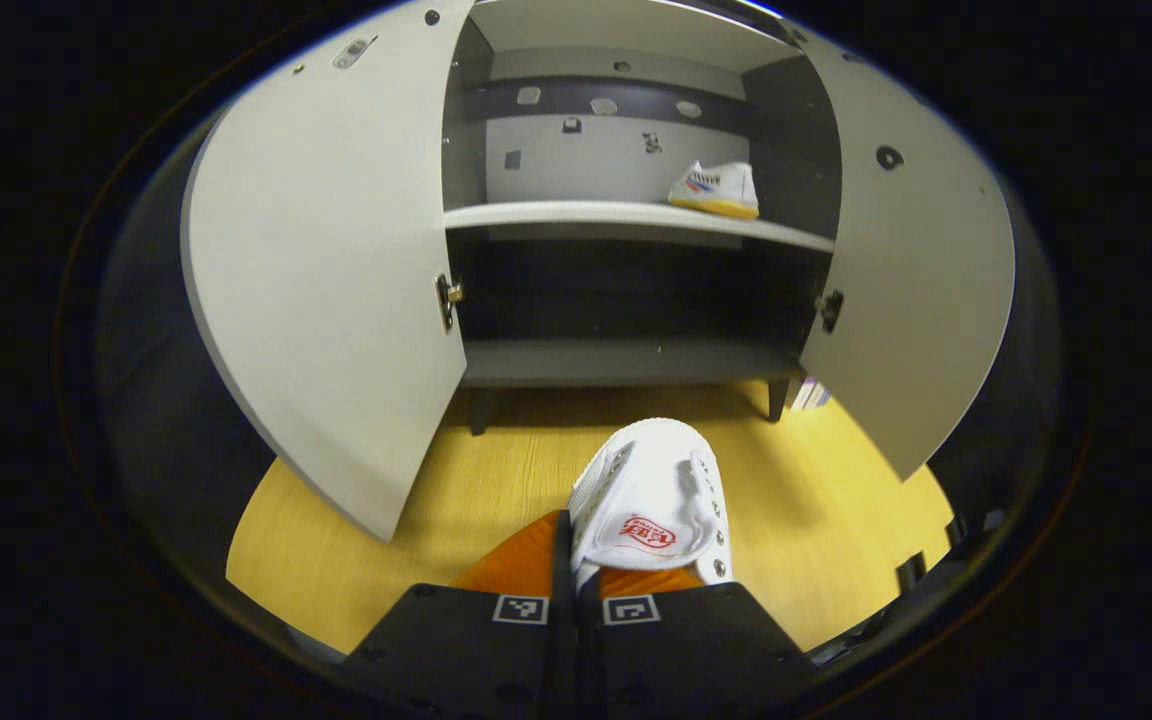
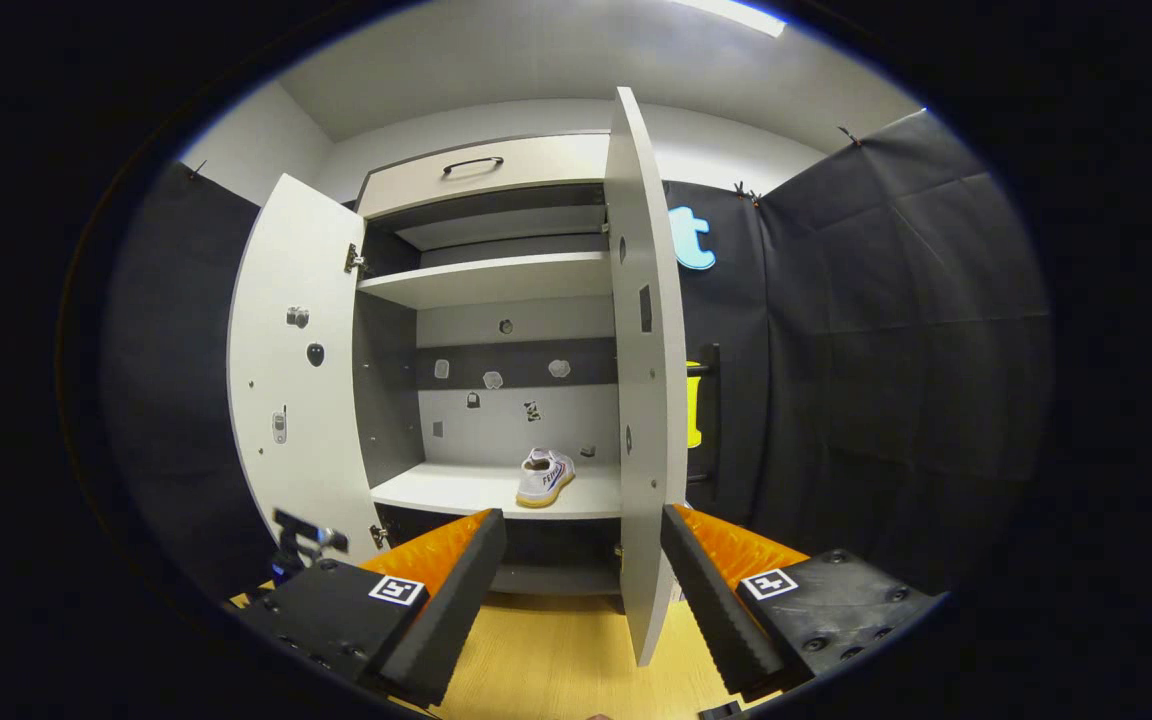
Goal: Grab one shoe with the right hand and put it into the shoe cabinet, grab the other shoe with the left hand and put it into the shoe cabinet; then close the right door with the right hand and the left door with the left hand.
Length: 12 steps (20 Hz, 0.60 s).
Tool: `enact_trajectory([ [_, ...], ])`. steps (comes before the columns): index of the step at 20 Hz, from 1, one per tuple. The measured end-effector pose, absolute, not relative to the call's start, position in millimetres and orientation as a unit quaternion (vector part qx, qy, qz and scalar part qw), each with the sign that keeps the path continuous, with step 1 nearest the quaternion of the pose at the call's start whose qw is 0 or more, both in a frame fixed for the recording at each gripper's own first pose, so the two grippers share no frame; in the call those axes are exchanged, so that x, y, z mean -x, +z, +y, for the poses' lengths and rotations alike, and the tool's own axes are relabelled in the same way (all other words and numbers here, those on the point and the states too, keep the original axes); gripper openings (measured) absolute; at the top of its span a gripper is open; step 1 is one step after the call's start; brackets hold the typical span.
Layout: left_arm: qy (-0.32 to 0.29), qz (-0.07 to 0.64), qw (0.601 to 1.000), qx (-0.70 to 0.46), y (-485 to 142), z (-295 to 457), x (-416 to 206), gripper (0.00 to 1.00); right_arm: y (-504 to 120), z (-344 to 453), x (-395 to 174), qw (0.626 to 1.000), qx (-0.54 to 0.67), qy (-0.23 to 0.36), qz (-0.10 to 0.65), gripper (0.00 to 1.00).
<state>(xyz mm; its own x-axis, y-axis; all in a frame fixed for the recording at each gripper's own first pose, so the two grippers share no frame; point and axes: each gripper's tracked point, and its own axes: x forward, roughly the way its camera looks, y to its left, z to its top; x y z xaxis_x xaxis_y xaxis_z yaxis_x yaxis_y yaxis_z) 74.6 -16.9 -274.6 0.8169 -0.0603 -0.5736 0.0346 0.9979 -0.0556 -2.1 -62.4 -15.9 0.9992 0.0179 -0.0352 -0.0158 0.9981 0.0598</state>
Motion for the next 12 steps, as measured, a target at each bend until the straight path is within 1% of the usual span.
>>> enact_trajectory([
  [3,-0.022,0.268,0.962,0.038,-205,-25,-106,0.05,-18,-63,2,0.999,-0.037,0.013,0.023,0.99],
  [7,0.005,0.217,0.975,0.057,-125,-23,-166,0.05,-12,-67,-5,0.999,-0.046,0.012,0.015,0.99],
  [10,0.033,0.197,0.978,0.064,-87,-13,-220,0.05,-11,-70,-5,0.999,-0.040,0.012,0.015,0.99],
  [12,0.047,0.193,0.978,0.071,-77,-7,-257,0.05,-9,-71,-8,0.999,-0.041,0.010,0.015,0.99],
])
